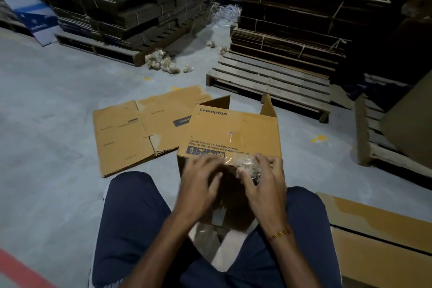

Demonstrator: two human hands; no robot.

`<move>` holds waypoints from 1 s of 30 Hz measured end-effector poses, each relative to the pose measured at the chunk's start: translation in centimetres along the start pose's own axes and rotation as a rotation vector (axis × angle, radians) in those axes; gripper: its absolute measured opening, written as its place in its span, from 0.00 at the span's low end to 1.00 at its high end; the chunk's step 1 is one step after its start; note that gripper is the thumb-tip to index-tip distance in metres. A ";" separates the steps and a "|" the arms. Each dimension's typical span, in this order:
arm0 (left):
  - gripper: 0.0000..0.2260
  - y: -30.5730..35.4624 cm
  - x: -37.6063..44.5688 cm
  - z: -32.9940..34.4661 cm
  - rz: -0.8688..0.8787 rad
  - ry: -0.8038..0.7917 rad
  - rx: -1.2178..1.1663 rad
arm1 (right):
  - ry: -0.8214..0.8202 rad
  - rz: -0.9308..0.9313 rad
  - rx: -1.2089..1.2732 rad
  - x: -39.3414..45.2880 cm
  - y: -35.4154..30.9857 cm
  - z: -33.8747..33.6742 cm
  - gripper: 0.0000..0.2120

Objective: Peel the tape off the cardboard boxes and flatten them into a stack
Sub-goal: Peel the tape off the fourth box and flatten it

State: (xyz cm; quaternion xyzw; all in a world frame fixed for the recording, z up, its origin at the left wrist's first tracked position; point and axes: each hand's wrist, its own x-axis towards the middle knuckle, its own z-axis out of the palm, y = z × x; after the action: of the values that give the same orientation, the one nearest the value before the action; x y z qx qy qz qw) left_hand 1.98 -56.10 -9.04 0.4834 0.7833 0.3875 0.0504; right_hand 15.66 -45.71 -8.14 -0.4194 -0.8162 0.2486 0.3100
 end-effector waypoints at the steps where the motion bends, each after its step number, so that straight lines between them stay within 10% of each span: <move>1: 0.21 -0.9 0.6 -0.6 0.039 0.029 0.177 | -0.005 0.003 0.005 0.2 -0.2 -0.1 0.20; 6: 0.30 -4.8 2.8 -1.7 -0.057 -0.236 0.492 | -0.012 0.095 0.096 0.7 0.0 -0.9 0.19; 21: 0.27 -4.5 2.8 -1.0 -0.112 -0.152 0.450 | 0.115 0.167 0.326 -1.0 -0.8 0.0 0.14; 30: 0.27 -4.4 2.8 -0.8 -0.134 -0.142 0.429 | 0.062 0.704 1.261 -1.6 -0.6 1.5 0.11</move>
State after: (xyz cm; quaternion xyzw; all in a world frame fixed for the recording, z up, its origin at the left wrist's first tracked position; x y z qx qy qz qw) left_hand -3.07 -55.31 -10.55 0.4561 0.8726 0.1729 0.0271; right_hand 15.00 -47.57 -9.19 -0.4058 -0.3249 0.7453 0.4176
